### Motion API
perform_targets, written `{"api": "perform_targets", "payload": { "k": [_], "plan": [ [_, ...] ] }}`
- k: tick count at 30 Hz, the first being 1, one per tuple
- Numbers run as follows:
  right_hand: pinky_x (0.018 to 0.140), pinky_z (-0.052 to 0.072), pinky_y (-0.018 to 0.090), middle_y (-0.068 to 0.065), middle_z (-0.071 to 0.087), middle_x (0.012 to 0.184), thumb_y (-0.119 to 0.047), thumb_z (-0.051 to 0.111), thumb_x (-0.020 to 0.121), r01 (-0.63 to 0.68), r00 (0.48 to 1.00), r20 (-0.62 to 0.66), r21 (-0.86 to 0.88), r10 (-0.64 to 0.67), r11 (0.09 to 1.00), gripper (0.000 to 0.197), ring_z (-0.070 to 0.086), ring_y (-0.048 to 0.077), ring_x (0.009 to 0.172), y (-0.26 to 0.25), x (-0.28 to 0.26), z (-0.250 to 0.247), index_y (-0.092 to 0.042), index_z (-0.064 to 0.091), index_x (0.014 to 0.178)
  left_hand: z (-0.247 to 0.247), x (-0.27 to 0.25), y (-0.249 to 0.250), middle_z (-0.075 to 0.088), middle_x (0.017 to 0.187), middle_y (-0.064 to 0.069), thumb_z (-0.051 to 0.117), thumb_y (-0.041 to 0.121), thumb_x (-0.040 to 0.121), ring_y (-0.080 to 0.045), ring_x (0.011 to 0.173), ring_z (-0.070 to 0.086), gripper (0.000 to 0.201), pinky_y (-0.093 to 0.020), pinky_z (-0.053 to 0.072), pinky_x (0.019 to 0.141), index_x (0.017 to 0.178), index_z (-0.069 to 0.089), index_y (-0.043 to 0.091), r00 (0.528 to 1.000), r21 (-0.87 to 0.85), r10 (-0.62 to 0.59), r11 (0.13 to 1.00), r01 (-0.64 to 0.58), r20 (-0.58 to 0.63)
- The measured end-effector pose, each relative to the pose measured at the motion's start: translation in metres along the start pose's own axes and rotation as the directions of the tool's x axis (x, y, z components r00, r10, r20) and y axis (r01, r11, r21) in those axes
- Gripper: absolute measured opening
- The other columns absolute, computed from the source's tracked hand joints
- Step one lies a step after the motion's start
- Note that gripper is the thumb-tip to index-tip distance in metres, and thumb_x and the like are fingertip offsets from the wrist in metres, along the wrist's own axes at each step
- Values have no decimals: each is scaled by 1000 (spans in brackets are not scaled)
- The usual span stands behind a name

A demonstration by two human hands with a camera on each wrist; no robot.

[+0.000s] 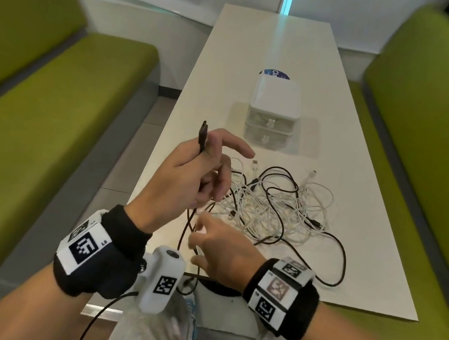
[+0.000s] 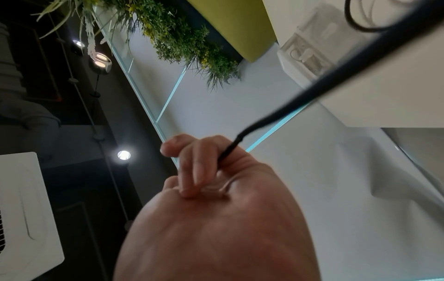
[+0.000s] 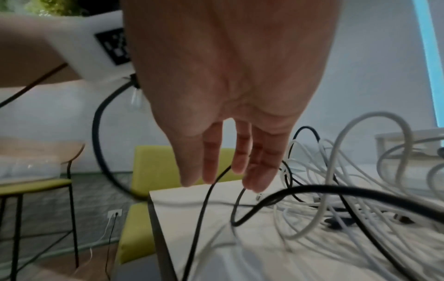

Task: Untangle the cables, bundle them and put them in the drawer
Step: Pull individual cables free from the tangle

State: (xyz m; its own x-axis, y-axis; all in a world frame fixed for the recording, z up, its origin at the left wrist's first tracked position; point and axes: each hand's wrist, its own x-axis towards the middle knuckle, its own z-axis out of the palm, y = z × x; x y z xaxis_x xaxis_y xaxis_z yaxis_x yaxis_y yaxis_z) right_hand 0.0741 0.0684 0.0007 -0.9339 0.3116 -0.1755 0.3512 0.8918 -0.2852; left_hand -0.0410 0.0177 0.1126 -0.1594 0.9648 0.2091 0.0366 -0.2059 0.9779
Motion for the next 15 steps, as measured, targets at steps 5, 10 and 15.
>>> {"api": "perform_targets", "payload": {
  "k": [5,10,15],
  "plan": [
    [84,49,42,12,51,119,-29,60,92,-127,992,-12,82,129,988,66,55,31,103,3,8,6,-19,24,147,-12,2,2,46,53,-12,27,42,99,-14,35,23,50,-21,18,37,107,60,5,999,-27,16,999,-17,-41],
    [74,45,29,-3,65,88,-35,54,95,-92,978,-164,195,126,976,26,58,15,81,6,5,-17,-14,70,101,-10,2,2,47,54,-11,27,41,98,-11,36,25,48,-21,19,37,106,61,7,999,5,-5,1000,6,-31],
    [62,53,26,1,72,76,-11,62,88,-109,994,60,724,95,682,51,67,10,61,18,-43,-30,-28,42,131,-11,4,-1,47,54,-9,28,42,97,-7,36,28,49,-18,22,37,106,61,8,999,7,-14,1000,14,-42]
  ]
}}
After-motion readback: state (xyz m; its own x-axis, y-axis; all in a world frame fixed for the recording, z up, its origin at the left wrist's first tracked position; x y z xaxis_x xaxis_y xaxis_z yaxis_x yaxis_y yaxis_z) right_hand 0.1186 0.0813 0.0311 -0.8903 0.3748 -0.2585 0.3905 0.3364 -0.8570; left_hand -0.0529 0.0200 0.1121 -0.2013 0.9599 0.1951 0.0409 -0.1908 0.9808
